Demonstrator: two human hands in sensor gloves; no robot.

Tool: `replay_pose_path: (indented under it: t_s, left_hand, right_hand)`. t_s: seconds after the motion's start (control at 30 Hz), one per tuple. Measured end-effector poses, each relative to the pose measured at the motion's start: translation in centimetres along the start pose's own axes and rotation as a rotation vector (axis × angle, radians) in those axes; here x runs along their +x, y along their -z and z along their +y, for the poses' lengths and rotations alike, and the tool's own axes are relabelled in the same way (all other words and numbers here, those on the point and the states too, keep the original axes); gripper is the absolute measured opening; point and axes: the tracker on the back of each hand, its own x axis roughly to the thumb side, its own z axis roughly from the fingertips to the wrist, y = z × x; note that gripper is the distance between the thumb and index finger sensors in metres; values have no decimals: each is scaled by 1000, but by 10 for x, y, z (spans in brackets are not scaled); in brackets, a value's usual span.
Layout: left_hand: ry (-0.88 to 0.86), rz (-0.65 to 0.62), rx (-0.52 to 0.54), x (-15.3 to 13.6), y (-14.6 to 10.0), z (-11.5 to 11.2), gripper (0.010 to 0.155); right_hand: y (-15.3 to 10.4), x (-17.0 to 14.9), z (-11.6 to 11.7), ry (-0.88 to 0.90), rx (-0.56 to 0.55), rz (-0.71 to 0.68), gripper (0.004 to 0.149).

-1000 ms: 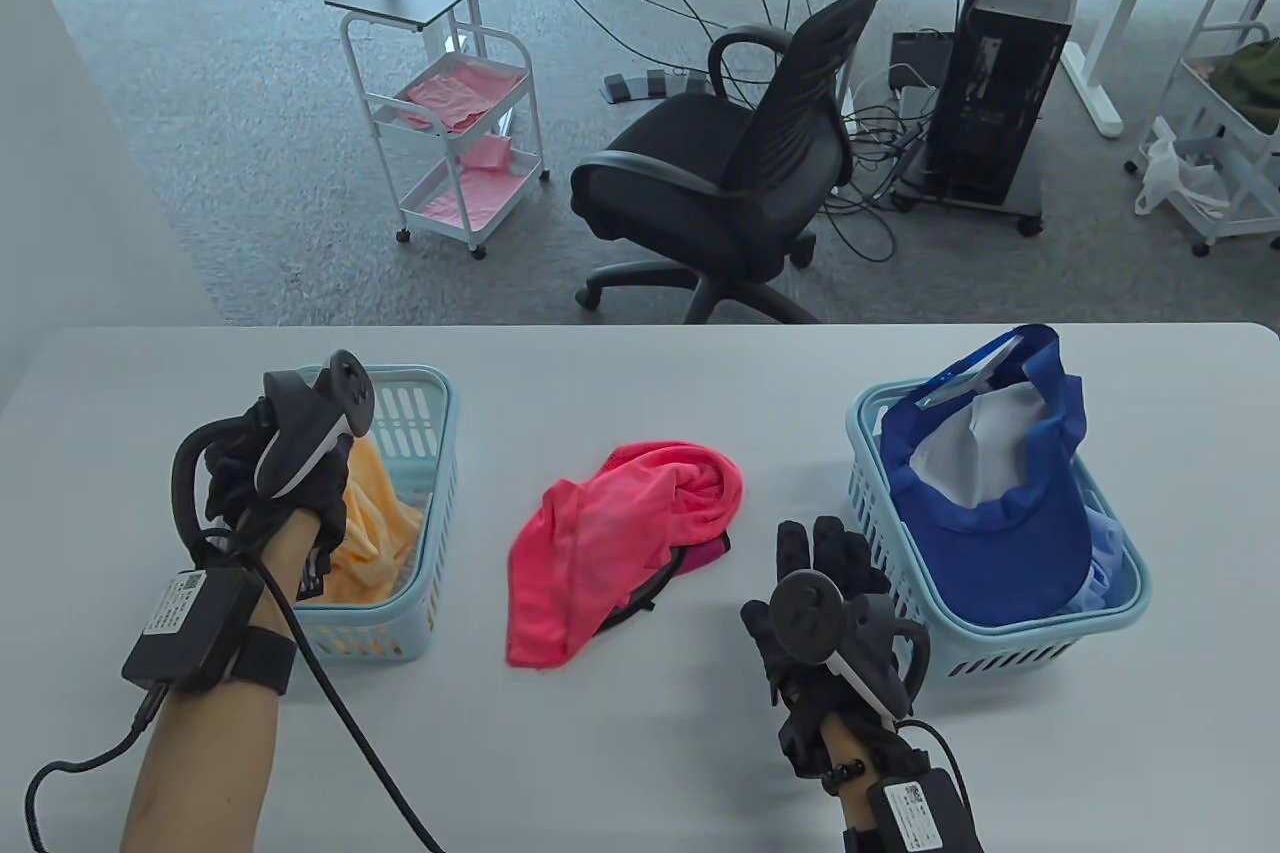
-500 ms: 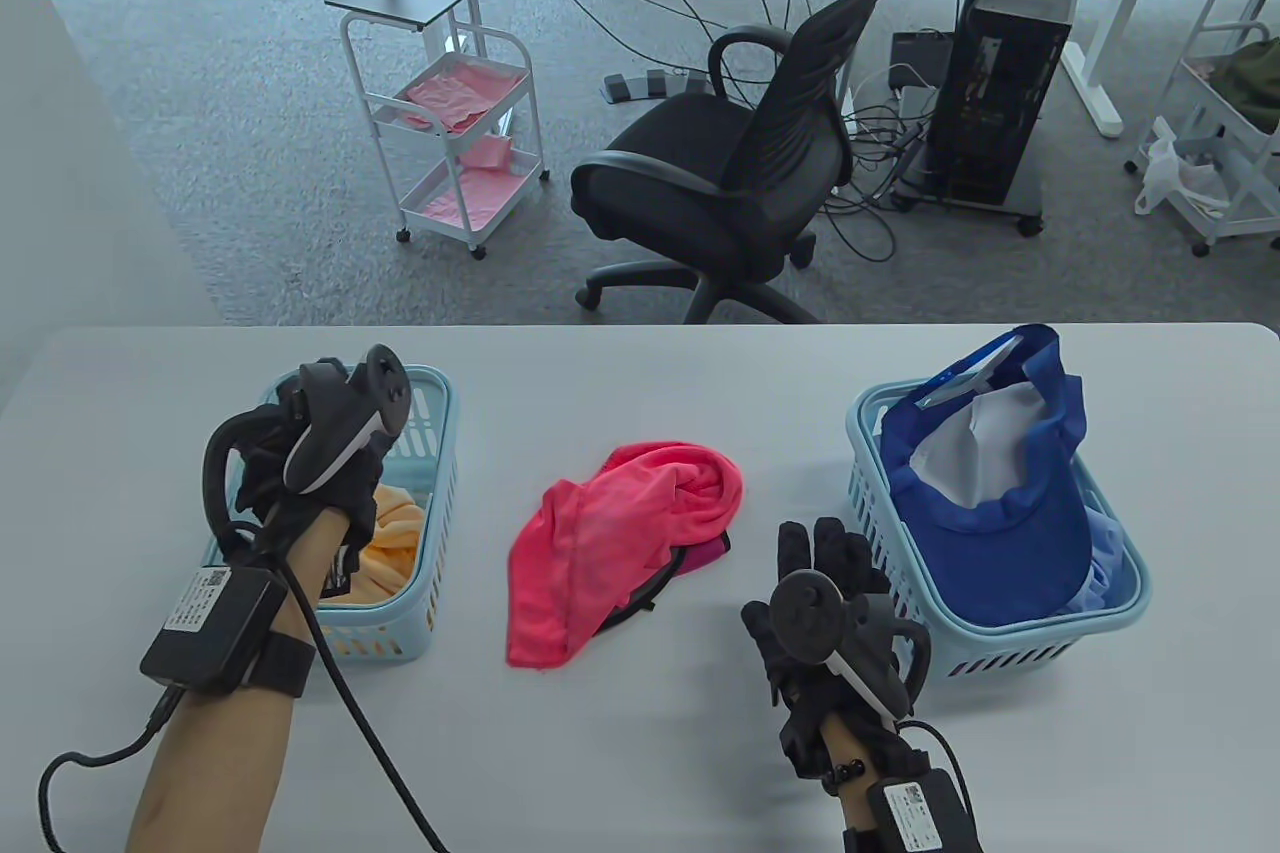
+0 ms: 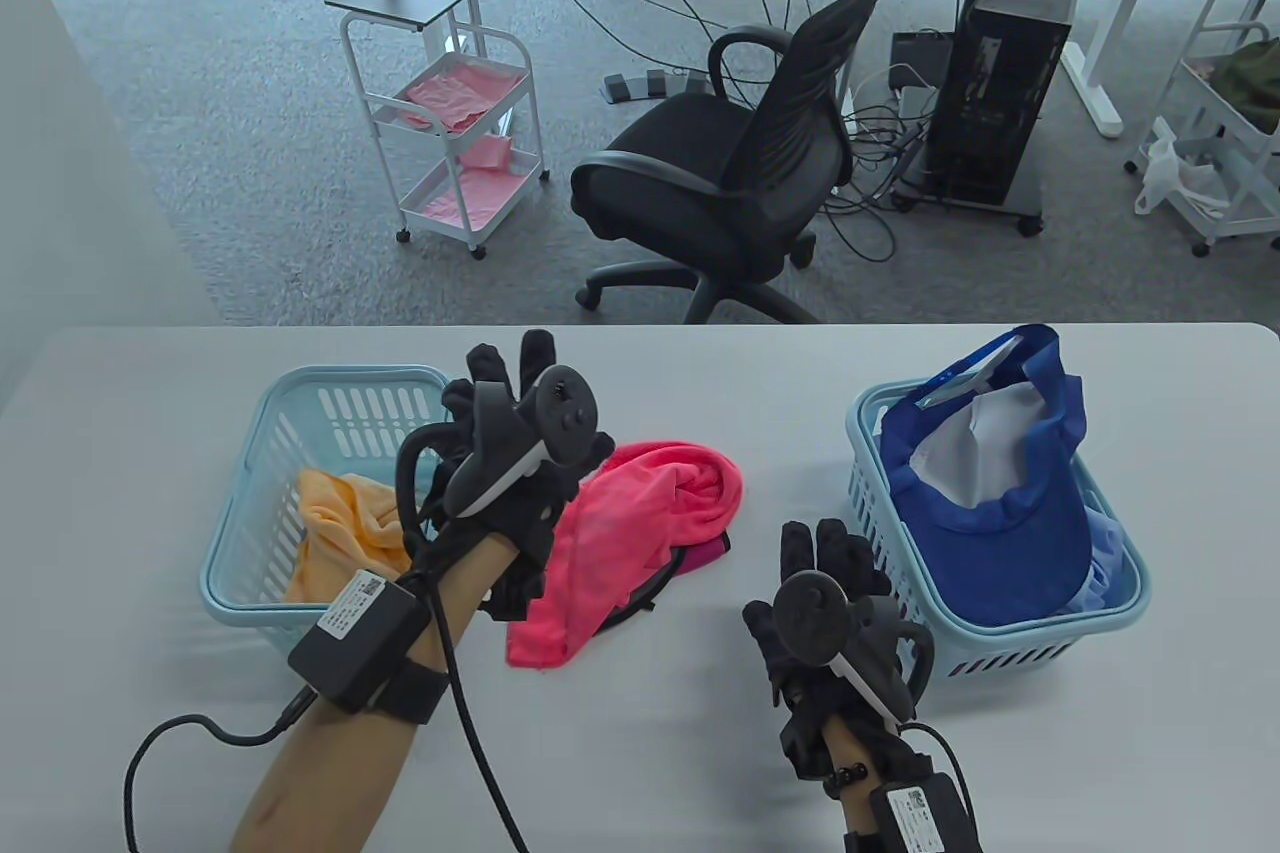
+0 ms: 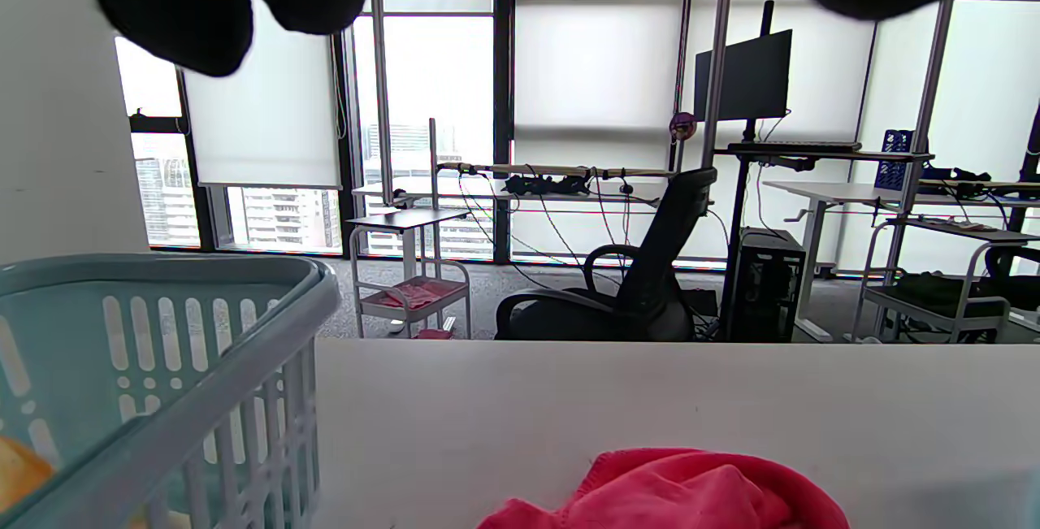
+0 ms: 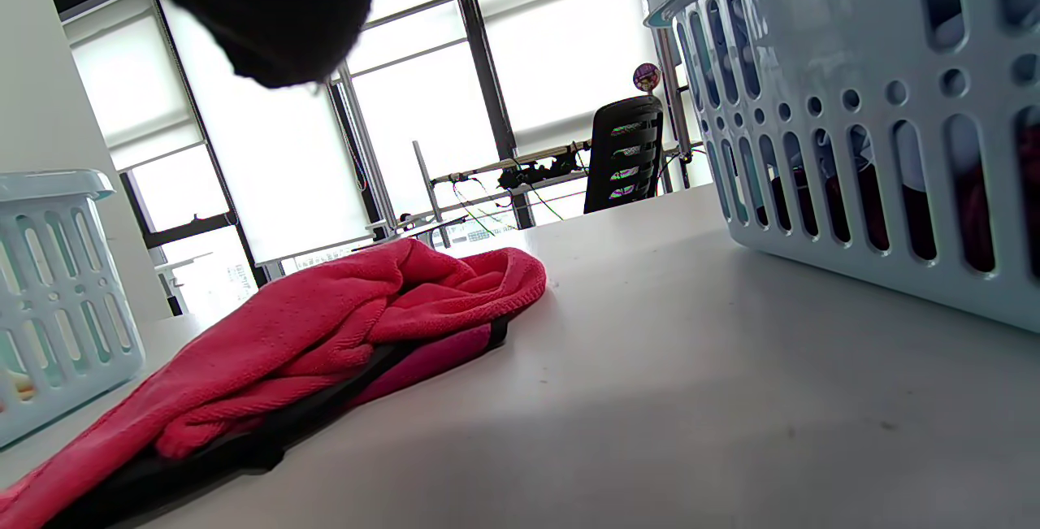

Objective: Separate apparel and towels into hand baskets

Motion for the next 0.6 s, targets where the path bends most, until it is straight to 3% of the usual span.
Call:
replay_pose_path:
  t_s: [0.27,0.6]
  left_hand:
    - [49,-17,-153,39,32,-45,101]
    - [80,-40,-317,54,66,-115,99]
  right_hand:
    - [-2,-3,-1,25,5,16,84]
    - [-3,-5,-1,32,32,40,84]
